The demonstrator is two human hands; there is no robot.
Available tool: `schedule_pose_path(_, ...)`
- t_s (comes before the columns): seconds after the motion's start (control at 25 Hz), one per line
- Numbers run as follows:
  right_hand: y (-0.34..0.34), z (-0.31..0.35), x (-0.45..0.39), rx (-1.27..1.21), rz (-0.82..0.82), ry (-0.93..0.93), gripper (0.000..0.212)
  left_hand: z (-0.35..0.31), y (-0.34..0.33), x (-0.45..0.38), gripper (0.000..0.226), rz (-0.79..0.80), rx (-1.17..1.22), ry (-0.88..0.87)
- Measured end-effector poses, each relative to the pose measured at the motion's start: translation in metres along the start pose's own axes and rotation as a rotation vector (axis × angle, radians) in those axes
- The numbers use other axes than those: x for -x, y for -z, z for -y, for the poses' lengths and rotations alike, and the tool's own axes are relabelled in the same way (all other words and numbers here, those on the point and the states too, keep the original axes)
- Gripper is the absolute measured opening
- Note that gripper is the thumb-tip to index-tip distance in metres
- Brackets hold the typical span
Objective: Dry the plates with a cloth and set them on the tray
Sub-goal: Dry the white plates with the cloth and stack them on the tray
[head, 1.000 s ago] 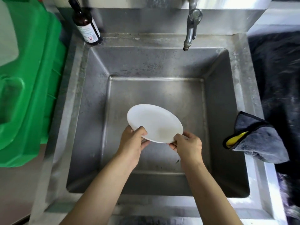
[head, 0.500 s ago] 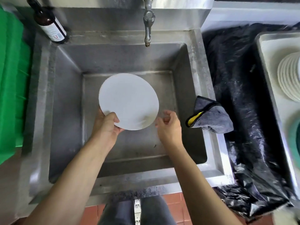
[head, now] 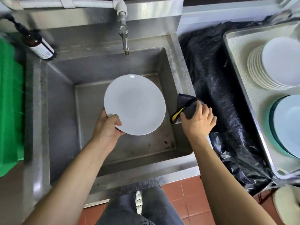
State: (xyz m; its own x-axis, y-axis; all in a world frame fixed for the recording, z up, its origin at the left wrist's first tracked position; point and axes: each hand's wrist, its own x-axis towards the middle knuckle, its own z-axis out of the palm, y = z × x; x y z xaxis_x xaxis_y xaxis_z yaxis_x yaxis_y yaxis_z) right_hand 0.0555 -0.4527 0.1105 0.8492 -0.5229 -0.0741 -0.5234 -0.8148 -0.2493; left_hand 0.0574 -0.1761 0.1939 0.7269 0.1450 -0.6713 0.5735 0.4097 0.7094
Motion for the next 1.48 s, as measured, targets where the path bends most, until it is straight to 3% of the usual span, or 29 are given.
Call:
schedule_pose_path(0.08, -0.008, -0.012, -0.003, 0.002, 0.138, -0.033, 0.096, -0.002, -0.004, 0.006, 0.073, 0.015, -0.015, -0.009)
schedule_pose_path(0.2, -0.018, -0.017, -0.003, -0.041, 0.137, 0.017, 0.103, -0.005, -0.01, 0.013, 0.074, 0.012, -0.035, -0.015)
schedule_pose_path(0.32, -0.019, -0.015, -0.005, -0.025, 0.101, 0.028, 0.091, -0.007, -0.018, 0.022, 0.073, -0.004, -0.044, -0.023)
schedule_pose_path(0.44, -0.011, -0.017, -0.014, -0.011, 0.064, 0.056, 0.066, -0.013, -0.023, 0.029, 0.069, -0.03, -0.036, -0.046)
schedule_pose_path(0.6, 0.021, -0.018, -0.027, -0.155, 0.136, 0.025, 0.044, -0.023, -0.022, 0.041, 0.067, -0.005, -0.05, -0.088)
schedule_pose_path(0.76, 0.08, 0.016, -0.017, -0.596, -0.113, 0.109, 0.043, -0.033, -0.018, 0.05, 0.069, 0.054, -0.072, -0.118)
schedule_pose_path(0.88, 0.12, 0.068, 0.0, -0.761, -0.23, 0.323, 0.045, -0.039, -0.021, 0.057, 0.064, 0.114, -0.084, -0.128)
schedule_pose_path(1.0, 0.133, 0.118, 0.015, -0.712, -0.176, 0.48, 0.046, -0.046, -0.023, 0.064, 0.061, 0.18, -0.107, -0.135)
schedule_pose_path(1.12, 0.126, 0.138, 0.033, -0.668, -0.129, 0.523, 0.045, -0.054, -0.015, 0.075, 0.062, 0.261, -0.154, -0.153)
schedule_pose_path(1.28, 0.119, 0.153, 0.048, -0.749, 0.093, 0.614, 0.05, -0.059, -0.003, 0.083, 0.054, 0.299, -0.184, -0.185)
schedule_pose_path(1.48, 0.123, 0.178, 0.089, -0.787, 0.23, 0.979, 0.054, -0.067, 0.013, 0.085, 0.05, 0.282, -0.203, -0.226)
